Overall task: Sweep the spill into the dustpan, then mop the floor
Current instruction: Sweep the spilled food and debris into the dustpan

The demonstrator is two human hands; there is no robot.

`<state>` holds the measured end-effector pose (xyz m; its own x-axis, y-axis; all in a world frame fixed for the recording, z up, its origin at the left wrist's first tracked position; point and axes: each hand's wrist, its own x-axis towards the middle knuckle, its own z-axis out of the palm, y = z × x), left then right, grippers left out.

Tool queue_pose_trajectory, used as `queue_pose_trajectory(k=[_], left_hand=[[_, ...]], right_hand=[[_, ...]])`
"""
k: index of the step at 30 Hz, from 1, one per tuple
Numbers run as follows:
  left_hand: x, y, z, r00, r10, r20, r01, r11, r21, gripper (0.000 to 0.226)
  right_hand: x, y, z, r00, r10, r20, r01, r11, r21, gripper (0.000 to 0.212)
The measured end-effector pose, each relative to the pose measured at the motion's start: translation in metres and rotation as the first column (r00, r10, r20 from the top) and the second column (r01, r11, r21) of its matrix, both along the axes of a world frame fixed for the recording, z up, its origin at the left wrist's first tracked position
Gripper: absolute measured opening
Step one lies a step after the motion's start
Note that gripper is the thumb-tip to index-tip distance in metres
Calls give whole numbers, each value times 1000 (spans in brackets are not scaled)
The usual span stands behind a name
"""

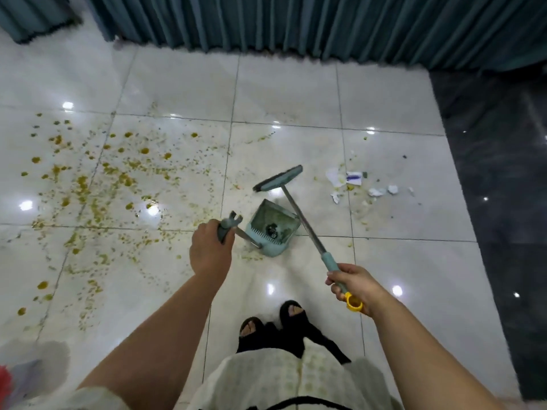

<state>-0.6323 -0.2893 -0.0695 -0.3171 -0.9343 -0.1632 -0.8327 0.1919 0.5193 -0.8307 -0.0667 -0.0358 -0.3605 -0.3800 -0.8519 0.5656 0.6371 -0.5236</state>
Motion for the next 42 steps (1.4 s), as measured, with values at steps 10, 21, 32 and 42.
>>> queue_pose_trajectory(k=[10,21,32,42], left_hand=[[-162,-4,1,981,-189,33,191,978,-78,32],[-380,-31,19,979,-195,62,201,974,-109,32],[-567,-164,7,951,-293,95,301,949,-90,30],[-687,-270,-30,932,-352,90,355,935,-16,33]], right_hand=[[-116,42,3,943,-331,-30,329,942,-64,13],[-338,16,-1,952,-297,-70,295,955,-32,16],[-474,-94,-44,916,37,-399,59,973,225,46],[-588,-216,-101,859,247,-447,5,871,492,43]])
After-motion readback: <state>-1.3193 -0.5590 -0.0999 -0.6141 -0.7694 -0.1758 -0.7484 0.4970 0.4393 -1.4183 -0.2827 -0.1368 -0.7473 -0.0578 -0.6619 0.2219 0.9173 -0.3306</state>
